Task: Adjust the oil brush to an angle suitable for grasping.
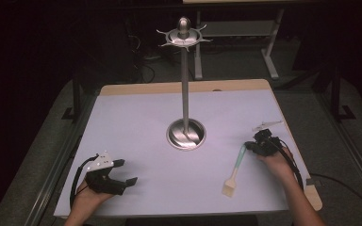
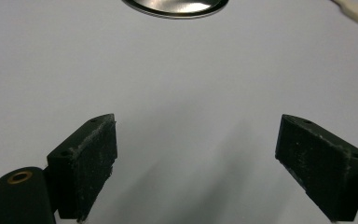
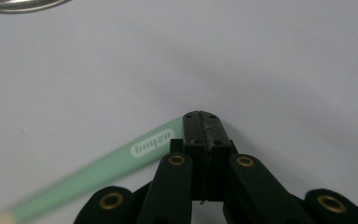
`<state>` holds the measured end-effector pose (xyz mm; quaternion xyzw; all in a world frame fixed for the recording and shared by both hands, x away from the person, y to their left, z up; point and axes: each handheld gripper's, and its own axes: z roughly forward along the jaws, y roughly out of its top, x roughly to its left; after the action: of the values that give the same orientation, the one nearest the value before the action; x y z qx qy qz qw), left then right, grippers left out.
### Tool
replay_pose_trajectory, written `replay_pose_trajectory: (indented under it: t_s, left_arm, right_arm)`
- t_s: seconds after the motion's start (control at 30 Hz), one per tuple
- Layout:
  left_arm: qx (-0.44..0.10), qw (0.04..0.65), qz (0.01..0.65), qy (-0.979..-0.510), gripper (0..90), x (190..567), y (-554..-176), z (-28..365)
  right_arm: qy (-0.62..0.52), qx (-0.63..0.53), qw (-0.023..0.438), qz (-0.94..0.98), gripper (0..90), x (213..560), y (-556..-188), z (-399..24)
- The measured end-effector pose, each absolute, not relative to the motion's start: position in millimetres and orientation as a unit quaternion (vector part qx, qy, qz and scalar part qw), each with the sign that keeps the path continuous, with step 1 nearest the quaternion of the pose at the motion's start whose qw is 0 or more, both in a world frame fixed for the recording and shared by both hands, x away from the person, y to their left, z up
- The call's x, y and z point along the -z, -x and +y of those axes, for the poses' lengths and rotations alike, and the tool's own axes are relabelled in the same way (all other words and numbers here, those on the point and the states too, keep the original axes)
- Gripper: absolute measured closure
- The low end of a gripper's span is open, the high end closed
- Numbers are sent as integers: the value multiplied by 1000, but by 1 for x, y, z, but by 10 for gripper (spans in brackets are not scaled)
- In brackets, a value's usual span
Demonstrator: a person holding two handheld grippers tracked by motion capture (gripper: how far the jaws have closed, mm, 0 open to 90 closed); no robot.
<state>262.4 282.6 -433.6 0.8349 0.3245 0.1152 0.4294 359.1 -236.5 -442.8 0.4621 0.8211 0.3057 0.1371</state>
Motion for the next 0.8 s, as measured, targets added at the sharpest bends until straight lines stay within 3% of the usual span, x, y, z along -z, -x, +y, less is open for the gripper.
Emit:
replay_pose_trajectory:
  t_s: [0.8]
  left_arm:
    - [-117, 429, 320, -837, 124, 433, -262, 283]
  right_arm:
    - [-424, -310, 119, 843, 900, 442, -382, -187]
